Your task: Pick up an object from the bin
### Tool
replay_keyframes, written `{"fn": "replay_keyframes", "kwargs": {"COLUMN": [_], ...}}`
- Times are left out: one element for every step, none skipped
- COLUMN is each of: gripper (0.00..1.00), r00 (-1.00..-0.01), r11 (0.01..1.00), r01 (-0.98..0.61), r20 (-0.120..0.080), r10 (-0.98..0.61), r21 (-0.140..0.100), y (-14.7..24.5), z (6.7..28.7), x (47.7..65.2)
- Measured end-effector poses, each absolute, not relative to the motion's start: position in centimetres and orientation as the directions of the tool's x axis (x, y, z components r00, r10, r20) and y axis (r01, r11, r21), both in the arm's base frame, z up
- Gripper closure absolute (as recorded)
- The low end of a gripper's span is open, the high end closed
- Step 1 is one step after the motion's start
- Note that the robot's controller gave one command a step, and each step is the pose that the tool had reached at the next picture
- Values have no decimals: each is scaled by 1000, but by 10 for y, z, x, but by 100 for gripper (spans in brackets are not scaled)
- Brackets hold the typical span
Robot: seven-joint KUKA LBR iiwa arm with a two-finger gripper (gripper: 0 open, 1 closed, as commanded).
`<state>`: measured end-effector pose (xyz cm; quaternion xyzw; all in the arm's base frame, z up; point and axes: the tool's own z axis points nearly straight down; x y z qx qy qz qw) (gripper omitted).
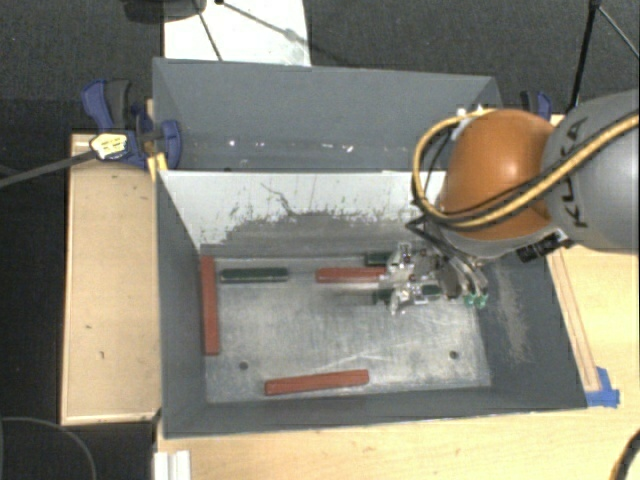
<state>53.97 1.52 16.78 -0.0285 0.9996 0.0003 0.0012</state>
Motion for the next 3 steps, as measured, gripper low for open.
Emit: {"fn": "replay_keyframes", "kwargs": {"gripper": [100,100,100], "r00": [-998,-997,-998], "r11": [998,997,998], "r01": [-57,-79,-65], "r20": [-2,1,-6], "r10": [-57,-79,-65], "r21": [1,0,0], "y": [15,15,14], "z": [168,195,218], "x": [540,540,536]}}
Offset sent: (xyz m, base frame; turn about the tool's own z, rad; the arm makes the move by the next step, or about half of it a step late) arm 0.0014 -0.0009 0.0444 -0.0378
